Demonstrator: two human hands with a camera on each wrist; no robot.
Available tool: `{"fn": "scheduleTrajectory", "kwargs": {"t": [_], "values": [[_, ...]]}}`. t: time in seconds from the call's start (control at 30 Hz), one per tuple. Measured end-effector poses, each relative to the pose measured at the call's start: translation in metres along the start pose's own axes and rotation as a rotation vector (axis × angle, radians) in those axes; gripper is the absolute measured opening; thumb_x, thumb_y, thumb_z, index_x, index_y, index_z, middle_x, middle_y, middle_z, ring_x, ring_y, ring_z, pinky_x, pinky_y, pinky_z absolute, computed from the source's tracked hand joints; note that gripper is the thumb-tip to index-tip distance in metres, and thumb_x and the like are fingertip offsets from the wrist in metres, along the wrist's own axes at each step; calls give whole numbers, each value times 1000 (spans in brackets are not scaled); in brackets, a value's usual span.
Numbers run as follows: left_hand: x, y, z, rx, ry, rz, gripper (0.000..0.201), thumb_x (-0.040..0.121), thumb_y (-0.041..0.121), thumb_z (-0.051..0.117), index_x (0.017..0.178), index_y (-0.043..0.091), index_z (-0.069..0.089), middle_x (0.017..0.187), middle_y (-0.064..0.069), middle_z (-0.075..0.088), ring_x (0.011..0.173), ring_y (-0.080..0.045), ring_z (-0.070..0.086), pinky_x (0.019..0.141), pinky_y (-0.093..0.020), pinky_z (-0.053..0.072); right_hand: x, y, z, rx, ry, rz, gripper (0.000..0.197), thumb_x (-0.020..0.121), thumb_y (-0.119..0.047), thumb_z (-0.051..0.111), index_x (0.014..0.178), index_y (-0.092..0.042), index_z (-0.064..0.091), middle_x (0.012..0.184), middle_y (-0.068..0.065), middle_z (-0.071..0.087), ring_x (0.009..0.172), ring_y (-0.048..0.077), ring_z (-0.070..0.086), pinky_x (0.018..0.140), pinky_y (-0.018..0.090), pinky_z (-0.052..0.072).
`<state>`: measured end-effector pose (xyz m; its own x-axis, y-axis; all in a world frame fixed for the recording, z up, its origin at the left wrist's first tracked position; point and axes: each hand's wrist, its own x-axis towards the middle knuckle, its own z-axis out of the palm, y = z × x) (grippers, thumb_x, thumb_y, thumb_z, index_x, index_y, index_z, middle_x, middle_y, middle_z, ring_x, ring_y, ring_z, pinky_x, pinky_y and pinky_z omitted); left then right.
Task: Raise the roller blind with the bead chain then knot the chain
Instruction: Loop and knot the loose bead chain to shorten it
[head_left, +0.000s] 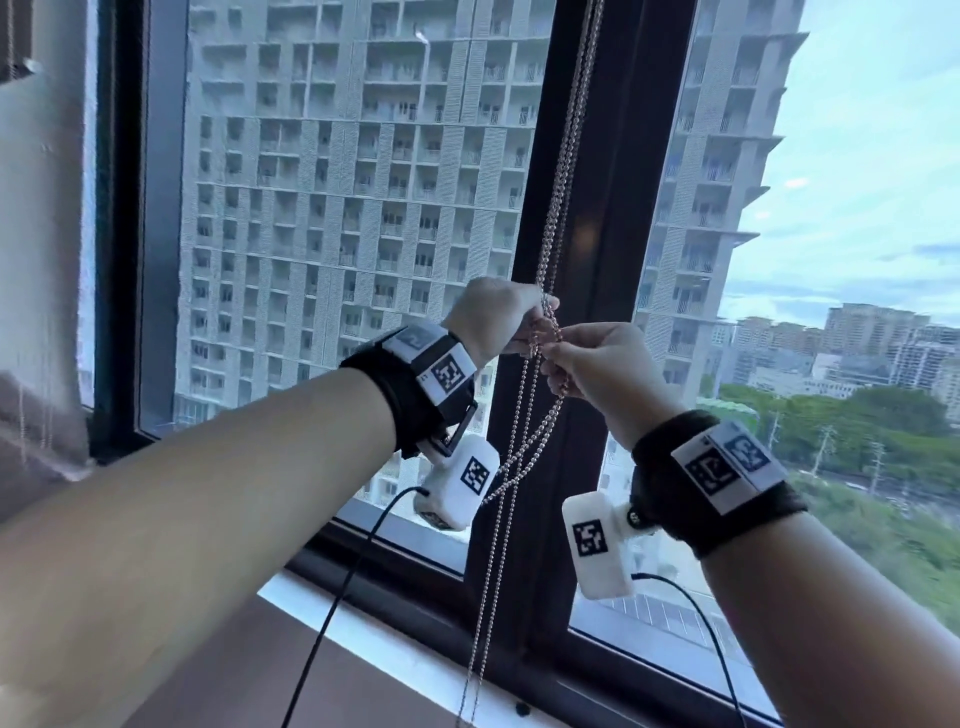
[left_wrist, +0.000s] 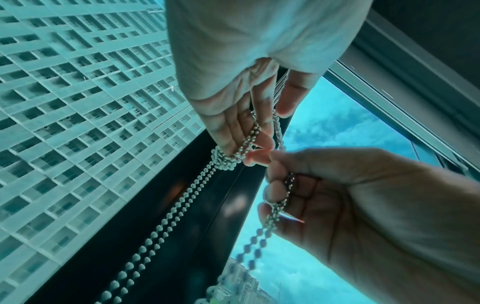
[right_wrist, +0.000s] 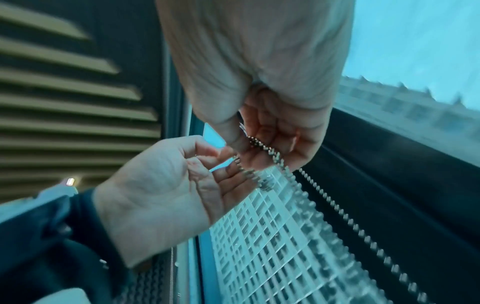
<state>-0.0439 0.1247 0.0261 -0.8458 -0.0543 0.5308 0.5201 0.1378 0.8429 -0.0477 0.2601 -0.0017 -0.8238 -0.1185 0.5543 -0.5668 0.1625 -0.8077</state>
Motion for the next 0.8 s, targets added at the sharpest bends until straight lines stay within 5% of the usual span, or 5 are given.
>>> {"fn": "scheduleTrajectory", "kwargs": {"t": [0.2, 0.4, 0.5, 0.67, 0.8], "values": [[-2, -8, -14, 197, -23, 135, 17, 85, -9, 54, 76, 4, 57, 88, -18, 67, 68, -24, 71, 64, -43, 61, 8, -4, -1, -283, 43, -96, 14, 87, -24, 73, 84, -12, 79, 44, -13, 54, 30, 1, 34, 35, 12, 27], [-2, -2, -15, 101, -144, 33, 29, 81, -3, 68, 99, 4, 47, 100, -34, 67, 84, -44, 70, 84, -57, 55, 22, -26, 3, 6, 110, -6, 12, 85, -2, 70, 74, -4, 73, 68, 16, 70, 56, 21, 63, 62, 43, 62], [-1, 0, -13, 28, -214, 9, 50, 75, -2, 74, 114, 4, 43, 83, -16, 74, 75, -30, 72, 82, -50, 58, 21, -36, 6, 167, 25, 28, 15, 86, 3, 57, 84, 11, 69, 83, 30, 69, 45, 16, 57, 46, 33, 52], [-4, -8, -12, 69, -93, 61, 39, 75, 0, 72, 108, -2, 51, 86, -20, 66, 67, -22, 66, 60, -32, 57, 15, -34, 7, 172, -119, 10, 4, 84, -2, 70, 84, 2, 71, 76, 18, 71, 65, 25, 67, 74, 43, 60], [-11, -24, -17, -20, -67, 11, 38, 77, 5, 72, 108, 4, 51, 91, -14, 63, 78, -22, 61, 74, -35, 54, 17, -14, 5, -37, -11, -56, 7, 79, -4, 77, 83, -8, 73, 84, 15, 75, 72, 18, 66, 72, 38, 59]]}}
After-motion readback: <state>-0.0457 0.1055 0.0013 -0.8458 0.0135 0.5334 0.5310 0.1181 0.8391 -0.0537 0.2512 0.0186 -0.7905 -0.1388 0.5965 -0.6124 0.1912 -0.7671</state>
